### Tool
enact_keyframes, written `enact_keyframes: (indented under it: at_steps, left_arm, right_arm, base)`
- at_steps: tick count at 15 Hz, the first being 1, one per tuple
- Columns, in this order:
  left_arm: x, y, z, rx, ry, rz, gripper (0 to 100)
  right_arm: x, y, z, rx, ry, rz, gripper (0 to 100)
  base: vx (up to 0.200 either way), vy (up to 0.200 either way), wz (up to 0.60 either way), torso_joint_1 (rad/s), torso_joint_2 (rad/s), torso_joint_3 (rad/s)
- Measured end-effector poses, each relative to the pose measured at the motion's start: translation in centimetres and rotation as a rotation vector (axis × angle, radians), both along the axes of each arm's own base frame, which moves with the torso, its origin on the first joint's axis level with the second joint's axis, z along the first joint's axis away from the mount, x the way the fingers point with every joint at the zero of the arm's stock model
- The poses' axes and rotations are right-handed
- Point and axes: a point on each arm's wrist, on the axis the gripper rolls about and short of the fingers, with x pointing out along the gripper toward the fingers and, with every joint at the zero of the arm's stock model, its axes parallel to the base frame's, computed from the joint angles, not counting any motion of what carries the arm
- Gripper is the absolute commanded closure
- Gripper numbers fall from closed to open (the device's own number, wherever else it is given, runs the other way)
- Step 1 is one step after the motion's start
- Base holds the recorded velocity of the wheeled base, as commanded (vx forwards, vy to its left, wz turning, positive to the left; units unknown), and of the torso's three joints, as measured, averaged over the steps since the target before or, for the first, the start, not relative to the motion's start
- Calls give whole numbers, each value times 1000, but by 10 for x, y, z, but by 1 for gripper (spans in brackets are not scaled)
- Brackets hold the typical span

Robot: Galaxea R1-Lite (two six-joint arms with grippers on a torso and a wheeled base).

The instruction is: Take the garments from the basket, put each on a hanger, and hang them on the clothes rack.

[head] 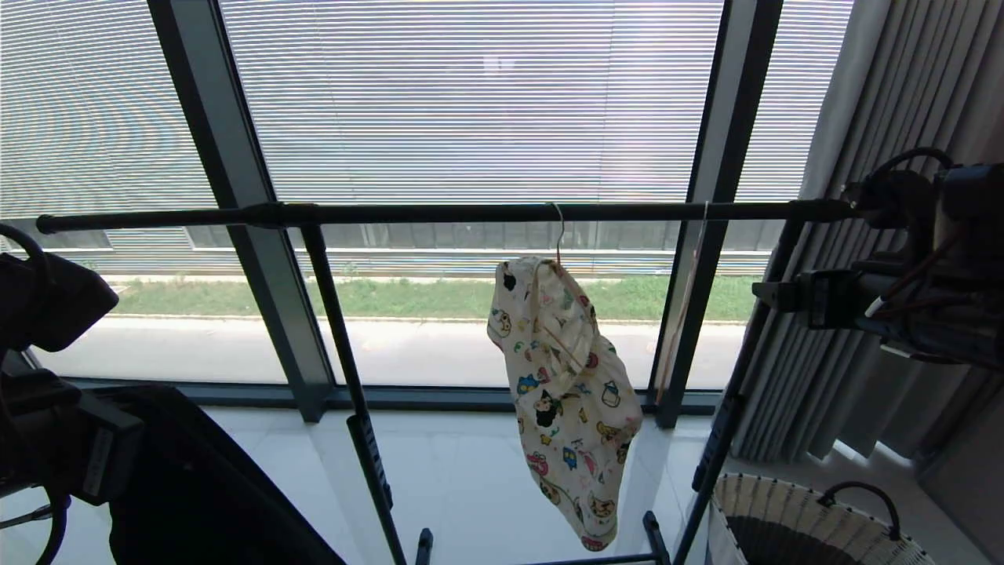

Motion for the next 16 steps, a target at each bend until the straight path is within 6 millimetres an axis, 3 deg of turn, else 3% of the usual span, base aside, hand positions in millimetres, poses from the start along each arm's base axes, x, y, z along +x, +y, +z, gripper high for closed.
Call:
enact_keyframes:
  at_steps: [7, 13, 16]
  left_arm:
    - [4, -1, 2, -8, -28, -2, 100]
    - [6, -1, 0, -6, -18, -2, 100]
    - [6, -1, 0, -6, -16, -4, 100]
  right_arm:
    - [34, 40, -26, 44, 85, 34, 0]
    - [40, 44, -54, 14, 168, 15, 0]
    - [39, 42, -58, -2, 176, -16, 0]
  base:
    - [29, 0, 0, 0, 0, 0]
    - [0, 0, 0, 0, 0, 0]
    - [0, 0, 0, 0, 0, 0]
